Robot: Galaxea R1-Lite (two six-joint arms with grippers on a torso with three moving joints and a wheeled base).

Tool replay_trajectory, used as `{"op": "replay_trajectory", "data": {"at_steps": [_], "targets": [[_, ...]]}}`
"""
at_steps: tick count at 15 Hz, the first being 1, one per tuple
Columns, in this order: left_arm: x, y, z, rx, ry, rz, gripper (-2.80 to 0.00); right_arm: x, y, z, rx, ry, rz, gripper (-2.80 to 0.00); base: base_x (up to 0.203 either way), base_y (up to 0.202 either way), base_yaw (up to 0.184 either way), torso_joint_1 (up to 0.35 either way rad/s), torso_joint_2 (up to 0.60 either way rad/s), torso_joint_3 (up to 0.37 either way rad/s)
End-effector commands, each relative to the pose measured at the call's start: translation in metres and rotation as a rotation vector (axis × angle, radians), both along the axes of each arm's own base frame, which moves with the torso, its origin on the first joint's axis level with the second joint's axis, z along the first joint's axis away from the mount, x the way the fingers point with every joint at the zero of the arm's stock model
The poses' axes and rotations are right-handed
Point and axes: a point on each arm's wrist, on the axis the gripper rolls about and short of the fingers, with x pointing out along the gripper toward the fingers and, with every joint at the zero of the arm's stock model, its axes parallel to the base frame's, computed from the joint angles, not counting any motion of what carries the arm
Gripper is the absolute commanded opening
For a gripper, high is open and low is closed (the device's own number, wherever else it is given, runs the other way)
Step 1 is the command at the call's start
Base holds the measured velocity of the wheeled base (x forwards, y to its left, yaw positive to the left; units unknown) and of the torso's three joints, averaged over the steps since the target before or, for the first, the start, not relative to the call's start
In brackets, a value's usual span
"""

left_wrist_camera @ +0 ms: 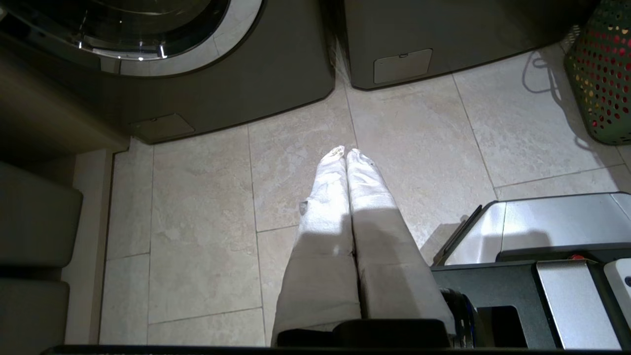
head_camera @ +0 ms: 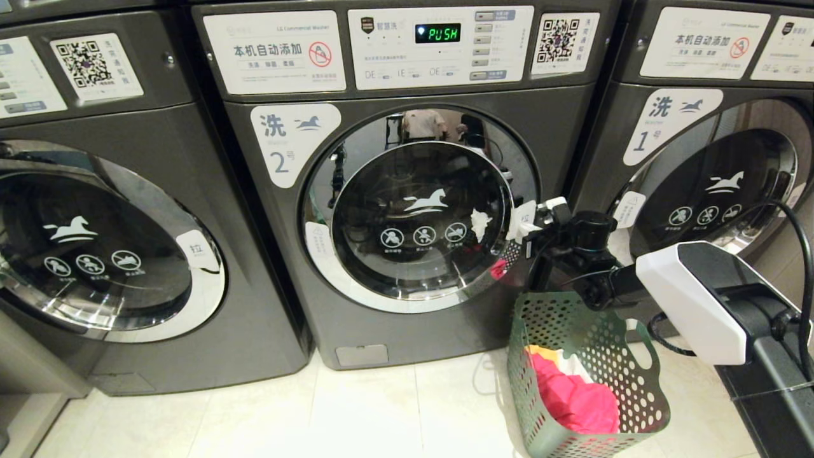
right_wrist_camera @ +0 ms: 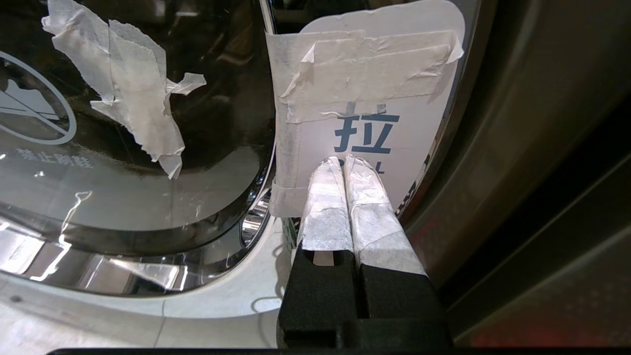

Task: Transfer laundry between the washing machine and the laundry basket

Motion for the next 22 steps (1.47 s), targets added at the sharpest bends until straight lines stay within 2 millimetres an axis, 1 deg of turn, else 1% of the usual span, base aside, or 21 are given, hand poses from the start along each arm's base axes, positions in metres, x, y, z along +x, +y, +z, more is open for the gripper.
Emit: {"op": "replay_trajectory", "data": {"at_steps": [1, 3, 5, 6, 7, 8, 9, 10, 11, 12, 13, 14, 16, 17, 18, 19, 20, 21, 22], "targets": [[-0.002, 0.0, -0.002, 0.001, -0.005, 0.006, -2.8, 0.011, 0.001, -0.02, -0.003, -0.017, -0.003, -2.8, 0.0, 0.0, 0.0, 0.0, 0.0, 0.0], [-0.003, 0.0, -0.001, 0.002, -0.007, 0.009, -2.8, 0.012, 0.005, -0.03, -0.003, -0.009, 0.003, -2.8, 0.0, 0.0, 0.0, 0.0, 0.0, 0.0], [-0.003, 0.0, -0.001, 0.004, -0.006, 0.016, -2.8, 0.011, 0.006, -0.028, -0.003, -0.018, 0.003, -2.8, 0.0, 0.0, 0.0, 0.0, 0.0, 0.0], [-0.002, 0.0, -0.002, 0.004, -0.004, 0.016, -2.8, 0.008, 0.006, -0.016, -0.008, -0.033, -0.004, -2.8, 0.0, 0.0, 0.0, 0.0, 0.0, 0.0], [-0.002, 0.0, -0.002, 0.005, -0.002, 0.014, -2.8, 0.001, 0.006, -0.001, -0.014, -0.03, -0.009, -2.8, 0.0, 0.0, 0.0, 0.0, 0.0, 0.0], [-0.001, -0.001, 0.0, 0.007, -0.002, 0.011, -2.8, -0.012, 0.008, 0.016, -0.02, -0.003, -0.003, -2.8, 0.0, 0.0, 0.0, 0.0, 0.0, 0.0], [0.0, -0.001, 0.002, 0.006, -0.003, 0.012, -2.8, -0.031, 0.011, 0.04, -0.023, 0.018, 0.008, -2.8, 0.0, 0.0, 0.0, 0.0, 0.0, 0.0], [0.002, -0.003, 0.005, 0.007, 0.006, 0.025, -2.8, -0.058, 0.015, 0.071, -0.027, 0.037, 0.024, -2.8, 0.0, 0.0, 0.0, 0.0, 0.0, 0.0], [0.006, -0.006, 0.01, 0.006, 0.021, 0.049, -2.8, -0.093, 0.019, 0.094, -0.034, 0.072, 0.043, -2.8, 0.0, 0.0, 0.0, 0.0, 0.0, 0.0], [0.008, -0.01, 0.012, -0.007, 0.035, 0.053, -2.8, -0.13, 0.021, 0.101, -0.045, 0.132, 0.061, -2.8, 0.0, 0.0, 0.0, 0.0, 0.0, 0.0], [0.009, -0.015, 0.009, -0.031, 0.052, 0.037, -2.8, -0.172, 0.021, 0.101, -0.06, 0.204, 0.072, -2.8, 0.0, 0.0, 0.0, 0.0, 0.0, 0.0], [0.012, -0.019, 0.0, -0.049, 0.082, 0.026, -2.8, -0.214, 0.018, 0.095, -0.077, 0.275, 0.072, -2.8, 0.0, 0.0, 0.0, 0.0, 0.0, 0.0], [0.018, -0.023, -0.027, -0.074, 0.131, 0.023, -2.8, -0.299, 0.004, 0.074, -0.11, 0.4, 0.06, -2.8, 0.0, 0.0, 0.0, 0.0, 0.0, 0.0], [0.026, -0.024, -0.043, -0.081, 0.146, 0.019, -2.8, -0.343, -0.005, 0.068, -0.119, 0.415, 0.054, -2.8, 0.0, 0.0, 0.0, 0.0, 0.0, 0.0], [0.036, -0.023, -0.057, -0.086, 0.137, 0.014, -2.8, -0.377, -0.013, 0.065, -0.119, 0.402, 0.048, -2.8, 0.0, 0.0, 0.0, 0.0, 0.0, 0.0], [0.049, -0.023, -0.076, -0.092, 0.132, 0.007, -2.8, -0.407, -0.021, 0.063, -0.115, 0.381, 0.04, -2.8, 0.0, 0.0, 0.0, 0.0, 0.0, 0.0], [0.06, -0.023, -0.099, -0.096, 0.13, 0.001, -2.8, -0.432, -0.028, 0.063, -0.11, 0.351, 0.029, -2.8, 0.0, 0.0, 0.0, 0.0, 0.0, 0.0], [0.068, -0.022, -0.118, -0.101, 0.115, -0.004, -2.8, -0.454, -0.034, 0.06, -0.108, 0.335, 0.02, -2.8, 0.0, 0.0, 0.0, 0.0, 0.0, 0.0], [0.072, -0.022, -0.134, -0.109, 0.133, -0.006, -2.8, -0.475, -0.04, 0.054, -0.106, 0.325, 0.015, -2.8, 0.0, 0.0, 0.0, 0.0, 0.0, 0.0]]}}
